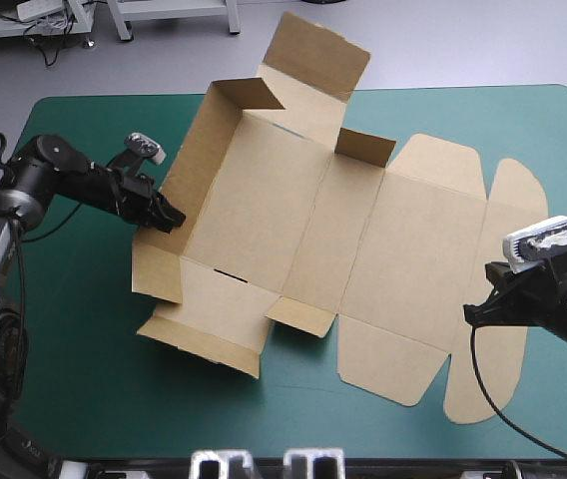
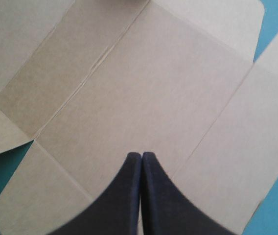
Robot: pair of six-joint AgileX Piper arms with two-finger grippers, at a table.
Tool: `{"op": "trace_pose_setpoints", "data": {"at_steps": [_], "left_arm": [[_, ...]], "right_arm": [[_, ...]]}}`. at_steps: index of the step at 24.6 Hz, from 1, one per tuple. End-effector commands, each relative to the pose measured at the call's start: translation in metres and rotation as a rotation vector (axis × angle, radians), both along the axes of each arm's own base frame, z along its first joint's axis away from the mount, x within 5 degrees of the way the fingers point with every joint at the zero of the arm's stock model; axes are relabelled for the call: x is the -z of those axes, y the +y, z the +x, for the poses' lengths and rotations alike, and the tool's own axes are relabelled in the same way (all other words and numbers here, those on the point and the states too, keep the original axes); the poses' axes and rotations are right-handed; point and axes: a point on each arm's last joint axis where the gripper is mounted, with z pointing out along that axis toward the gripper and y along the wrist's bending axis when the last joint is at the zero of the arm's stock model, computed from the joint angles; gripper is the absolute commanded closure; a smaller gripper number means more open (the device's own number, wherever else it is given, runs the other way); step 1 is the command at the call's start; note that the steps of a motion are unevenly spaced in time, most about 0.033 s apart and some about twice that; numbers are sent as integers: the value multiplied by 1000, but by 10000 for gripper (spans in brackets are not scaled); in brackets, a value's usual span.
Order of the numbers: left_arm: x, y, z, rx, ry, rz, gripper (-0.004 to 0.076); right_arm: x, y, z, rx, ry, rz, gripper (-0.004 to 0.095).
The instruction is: Fold the box
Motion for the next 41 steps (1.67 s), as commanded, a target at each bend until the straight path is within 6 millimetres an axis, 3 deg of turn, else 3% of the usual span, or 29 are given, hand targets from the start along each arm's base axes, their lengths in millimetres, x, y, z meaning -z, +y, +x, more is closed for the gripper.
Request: {"op": "trace_pose_setpoints", "data": {"at_steps": [1,6,8,10,15,18,22,31,36,41], "left_arm": [[-56,-21,1,99,-234,140,731],[-106,-49,4,193,-489,262,731],[-134,-67,0,247,-630,262,731],[-149,-82,-6,324,-719,275,731],[-150,-107,-12,417,-815,436,731],[-152,-119,-14,431,-869,439,731],[-158,-136,-10,443,-1062,444,733],[-126,-145,-6,528,-1061,418,733],[-118,-153,-6,550,-1094,415,733],[-122,-153,-3,513,-1153,421,733]], "right_arm": [[-16,-1,8,52,-142,66,926],[-28,-2,20,90,-195,114,925],[-36,-4,29,89,-194,104,925],[-43,-6,43,89,-192,78,925],[-55,-11,77,77,-182,31,925],[-56,-13,88,34,-215,-45,925],[-66,-15,100,93,-313,14,925],[-89,-15,119,92,-292,62,925],[-101,-14,141,44,-240,53,925],[-109,-19,177,44,-183,30,925]]}}
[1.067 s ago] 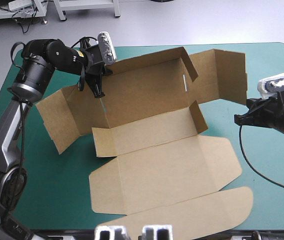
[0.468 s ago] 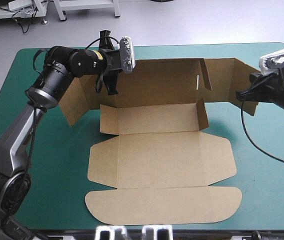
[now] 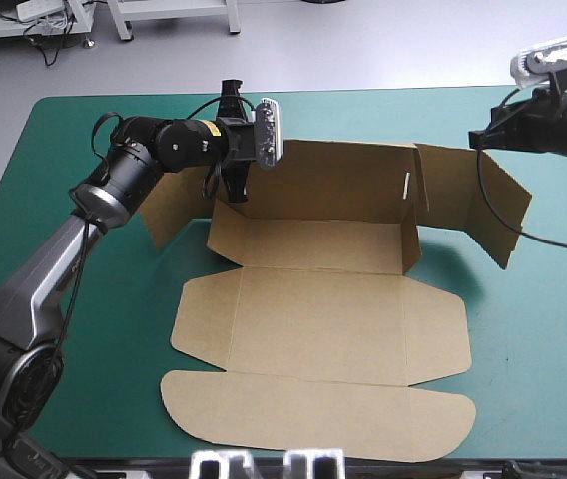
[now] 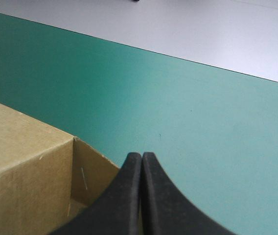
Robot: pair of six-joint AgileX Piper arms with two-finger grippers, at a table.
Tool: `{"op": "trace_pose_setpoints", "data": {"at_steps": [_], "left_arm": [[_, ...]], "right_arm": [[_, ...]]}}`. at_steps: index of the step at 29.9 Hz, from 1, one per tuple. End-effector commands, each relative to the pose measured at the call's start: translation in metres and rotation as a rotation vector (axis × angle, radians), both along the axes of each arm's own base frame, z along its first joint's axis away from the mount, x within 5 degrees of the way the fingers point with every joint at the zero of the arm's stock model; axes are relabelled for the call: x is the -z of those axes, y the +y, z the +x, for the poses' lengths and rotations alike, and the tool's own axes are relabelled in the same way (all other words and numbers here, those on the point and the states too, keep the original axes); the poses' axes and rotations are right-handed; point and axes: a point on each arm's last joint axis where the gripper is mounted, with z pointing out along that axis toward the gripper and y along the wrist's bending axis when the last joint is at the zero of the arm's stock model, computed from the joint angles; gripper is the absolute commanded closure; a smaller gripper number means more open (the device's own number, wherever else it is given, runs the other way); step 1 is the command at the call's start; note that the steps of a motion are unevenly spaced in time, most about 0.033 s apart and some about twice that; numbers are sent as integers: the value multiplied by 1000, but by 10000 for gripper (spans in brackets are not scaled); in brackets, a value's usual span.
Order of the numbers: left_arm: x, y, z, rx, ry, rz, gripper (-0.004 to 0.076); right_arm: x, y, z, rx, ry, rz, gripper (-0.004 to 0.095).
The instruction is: Fold the box
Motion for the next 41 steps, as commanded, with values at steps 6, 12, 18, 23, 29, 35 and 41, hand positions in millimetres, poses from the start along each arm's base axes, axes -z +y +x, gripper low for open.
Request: {"op": "trace_pose_setpoints", "data": {"at_steps": [6,12,18,23,29,35,41], "left_arm": [[-40,0,-6,-41,-170,-184,733],[-42,0,-5,-57,-174,-217,733],[-38,2,-3,-84,-190,-195,733],[-18,4,-1,-99,-139,-142,733],[-16,7,-5,-118,-111,-138,733],[-19,10,-8,-110,-141,-105,733],[-9,13,-7,-107,-150,-30,733]], "right_arm": [[-6,-5,69,6,102,79,925],[12,-7,117,-22,228,104,925],[24,-6,135,-29,238,148,925],[26,-6,137,-43,235,130,926],[28,-9,137,-30,235,84,925],[35,-11,145,-16,231,74,926],[56,-4,160,-40,269,108,926]]}}
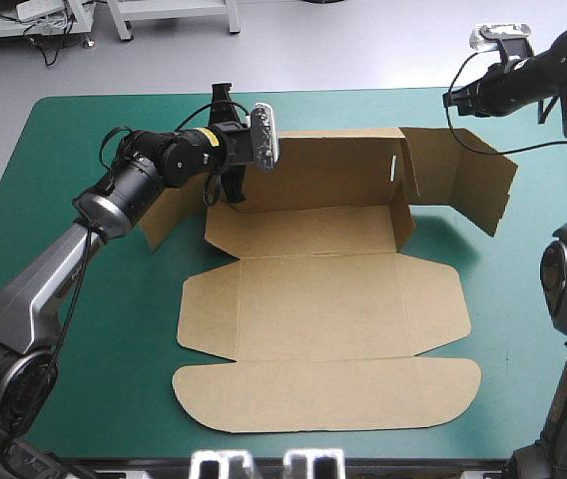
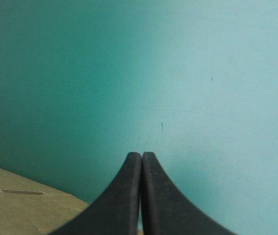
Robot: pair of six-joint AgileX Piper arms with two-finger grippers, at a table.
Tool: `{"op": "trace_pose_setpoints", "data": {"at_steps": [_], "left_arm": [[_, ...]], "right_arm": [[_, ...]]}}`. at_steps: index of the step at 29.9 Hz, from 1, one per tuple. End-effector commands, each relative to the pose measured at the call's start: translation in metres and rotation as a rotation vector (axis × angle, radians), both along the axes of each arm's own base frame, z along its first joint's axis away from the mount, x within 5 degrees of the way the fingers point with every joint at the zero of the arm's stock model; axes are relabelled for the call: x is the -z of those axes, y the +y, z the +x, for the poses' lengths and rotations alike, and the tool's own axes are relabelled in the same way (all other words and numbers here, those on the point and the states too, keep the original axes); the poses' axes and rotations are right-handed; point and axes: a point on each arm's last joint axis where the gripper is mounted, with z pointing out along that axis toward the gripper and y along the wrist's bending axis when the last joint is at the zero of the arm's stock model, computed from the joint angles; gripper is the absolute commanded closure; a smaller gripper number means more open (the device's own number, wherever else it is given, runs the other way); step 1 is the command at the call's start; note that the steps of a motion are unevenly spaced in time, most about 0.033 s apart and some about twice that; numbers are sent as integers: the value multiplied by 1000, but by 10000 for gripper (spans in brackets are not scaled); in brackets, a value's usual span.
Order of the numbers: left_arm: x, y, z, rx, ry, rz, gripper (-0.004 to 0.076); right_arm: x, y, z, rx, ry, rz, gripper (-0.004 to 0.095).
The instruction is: Fold the box
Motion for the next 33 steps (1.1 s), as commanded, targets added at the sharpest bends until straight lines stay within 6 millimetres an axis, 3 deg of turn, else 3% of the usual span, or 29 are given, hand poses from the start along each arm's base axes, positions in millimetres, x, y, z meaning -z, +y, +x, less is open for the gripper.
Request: {"op": "trace_pose_setpoints", "data": {"at_steps": [1,11,15,21,29,33], "left_arm": [[-26,5,-11,-5,-93,-36,733],[-32,2,-9,-10,-176,-75,733],[-33,2,-8,-8,-191,-57,733],[-32,3,-7,-12,-196,-50,733],[-31,2,-7,-13,-191,-55,733],[-31,2,-7,-13,-190,-55,733]], "right_arm": [[-27,10,-5,-15,-112,36,926],[2,21,5,-73,-14,39,926],[-5,24,-1,-82,-20,67,927],[-20,30,-21,-124,-35,69,927],[3,37,-55,-209,70,106,927],[3,45,-74,-283,55,162,926]]}}
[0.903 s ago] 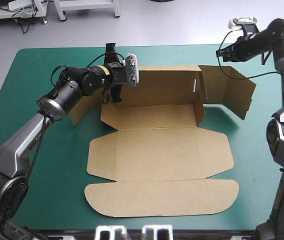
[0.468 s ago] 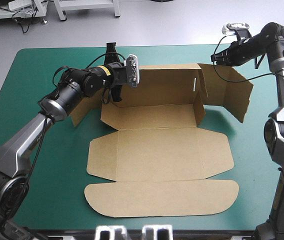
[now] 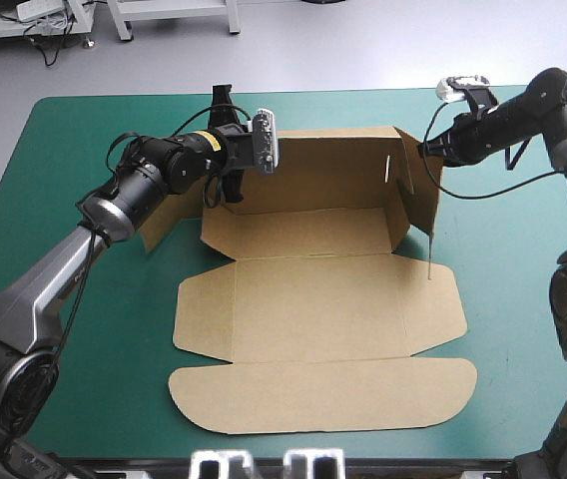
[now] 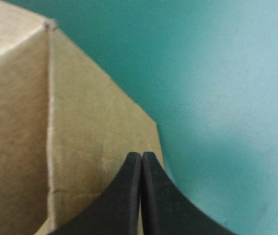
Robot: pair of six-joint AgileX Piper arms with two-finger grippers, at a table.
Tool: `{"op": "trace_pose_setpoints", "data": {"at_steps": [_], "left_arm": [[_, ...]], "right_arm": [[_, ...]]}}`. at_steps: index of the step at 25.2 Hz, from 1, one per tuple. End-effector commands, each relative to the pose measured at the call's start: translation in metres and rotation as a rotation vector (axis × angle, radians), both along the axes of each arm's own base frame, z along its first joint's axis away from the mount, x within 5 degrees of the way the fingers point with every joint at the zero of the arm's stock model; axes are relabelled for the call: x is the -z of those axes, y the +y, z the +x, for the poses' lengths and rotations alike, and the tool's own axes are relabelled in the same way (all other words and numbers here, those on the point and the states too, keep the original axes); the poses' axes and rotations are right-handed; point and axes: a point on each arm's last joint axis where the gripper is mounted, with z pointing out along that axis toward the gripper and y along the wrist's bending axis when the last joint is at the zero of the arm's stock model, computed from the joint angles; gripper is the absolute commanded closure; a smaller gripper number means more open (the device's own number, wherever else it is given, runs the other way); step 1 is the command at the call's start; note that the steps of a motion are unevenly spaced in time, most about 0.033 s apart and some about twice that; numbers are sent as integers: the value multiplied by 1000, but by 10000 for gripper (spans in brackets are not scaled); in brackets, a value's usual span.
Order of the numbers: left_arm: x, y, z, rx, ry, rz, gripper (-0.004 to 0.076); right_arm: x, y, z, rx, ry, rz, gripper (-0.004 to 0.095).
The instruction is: Fold the box
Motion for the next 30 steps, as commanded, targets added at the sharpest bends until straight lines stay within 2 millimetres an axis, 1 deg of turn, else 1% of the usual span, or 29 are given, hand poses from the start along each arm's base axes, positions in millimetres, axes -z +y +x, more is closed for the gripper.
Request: {"op": "trace_pose_setpoints", "data": {"at_steps": [1,2,5,8,13,17,20,23,25,28,30], "left_arm": [[-36,3,-9,-8,-127,-89,733],[-36,3,-9,-8,-127,-89,733],[-35,3,-9,-6,-120,-83,733],[-32,3,-9,-3,-97,-75,733],[-25,2,-9,0,-48,-49,733],[-23,2,-9,14,-44,-21,733],[-22,2,-9,29,-50,5,733],[-18,-1,-8,35,-43,11,733],[-15,-4,-9,52,-33,31,733],[-13,-7,-13,84,-12,73,733],[-8,-8,-16,95,38,99,733]], "right_arm": [[-39,10,-30,-79,-116,92,926],[-39,12,-37,-103,-126,98,926],[-39,13,-48,-129,-176,92,925],[-36,14,-53,-120,-241,107,925],[-17,19,-62,-181,-272,148,921],[-3,14,-65,-107,-367,106,920],[11,14,-75,-134,-431,71,920],[28,16,-89,-171,-587,60,920],[35,18,-96,-180,-605,73,920],[33,17,-101,-167,-611,60,920],[29,16,-106,-172,-641,35,919]]}}
